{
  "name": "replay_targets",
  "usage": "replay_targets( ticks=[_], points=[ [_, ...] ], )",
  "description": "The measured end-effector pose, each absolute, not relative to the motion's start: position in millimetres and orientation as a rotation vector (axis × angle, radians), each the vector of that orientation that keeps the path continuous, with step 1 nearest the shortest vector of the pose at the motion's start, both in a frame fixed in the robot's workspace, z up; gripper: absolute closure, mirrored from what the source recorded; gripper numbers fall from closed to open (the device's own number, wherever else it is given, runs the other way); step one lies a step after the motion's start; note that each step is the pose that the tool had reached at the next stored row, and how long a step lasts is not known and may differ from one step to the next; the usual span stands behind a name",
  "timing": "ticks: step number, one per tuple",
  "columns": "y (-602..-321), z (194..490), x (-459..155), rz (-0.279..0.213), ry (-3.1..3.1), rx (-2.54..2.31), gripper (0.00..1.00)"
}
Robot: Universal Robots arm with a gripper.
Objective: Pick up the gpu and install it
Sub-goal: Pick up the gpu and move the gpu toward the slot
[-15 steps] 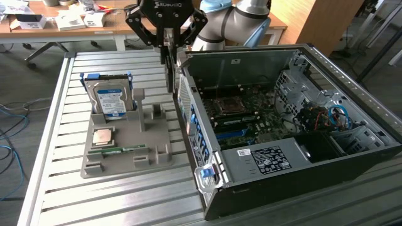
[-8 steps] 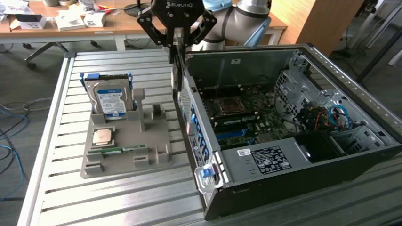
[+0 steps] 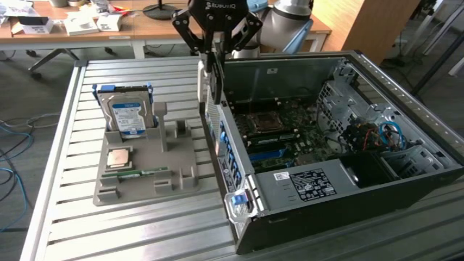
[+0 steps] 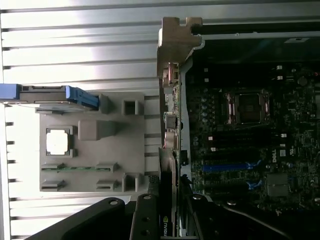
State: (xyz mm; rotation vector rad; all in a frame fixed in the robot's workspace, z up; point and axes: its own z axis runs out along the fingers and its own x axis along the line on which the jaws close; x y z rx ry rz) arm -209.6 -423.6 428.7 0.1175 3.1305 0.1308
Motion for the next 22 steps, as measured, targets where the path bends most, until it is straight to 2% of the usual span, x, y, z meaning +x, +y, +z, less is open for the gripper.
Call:
replay_targets(
  ticks=[22],
  points=[
    [-424,429,-151,0.138,3.138,0.119,0.74]
  ],
)
